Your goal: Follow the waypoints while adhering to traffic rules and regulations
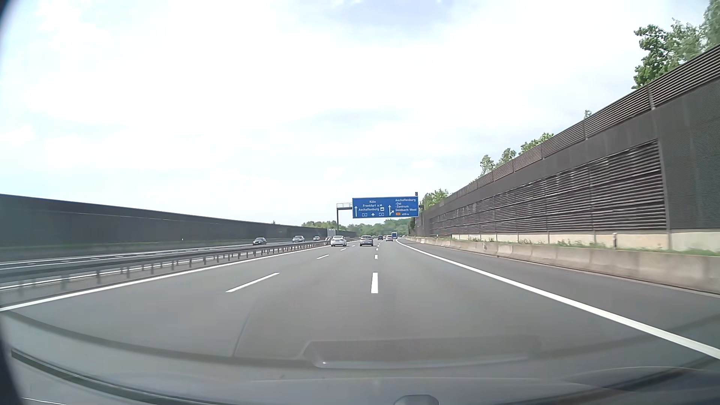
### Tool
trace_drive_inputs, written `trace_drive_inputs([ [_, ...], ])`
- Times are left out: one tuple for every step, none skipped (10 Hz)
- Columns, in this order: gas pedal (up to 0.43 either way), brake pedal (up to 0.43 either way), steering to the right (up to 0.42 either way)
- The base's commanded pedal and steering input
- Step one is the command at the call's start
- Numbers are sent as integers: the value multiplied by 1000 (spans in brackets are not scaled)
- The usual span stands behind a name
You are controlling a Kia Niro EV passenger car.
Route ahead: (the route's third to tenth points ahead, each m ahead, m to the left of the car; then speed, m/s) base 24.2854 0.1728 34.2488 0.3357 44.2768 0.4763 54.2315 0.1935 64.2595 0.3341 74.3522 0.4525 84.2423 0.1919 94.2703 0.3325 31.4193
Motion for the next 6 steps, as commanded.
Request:
trace_drive_inputs([
  [331,0,4],
  [331,0,4],
  [331,0,3],
  [331,0,3],
  [331,0,2],
  [319,0,2],
])
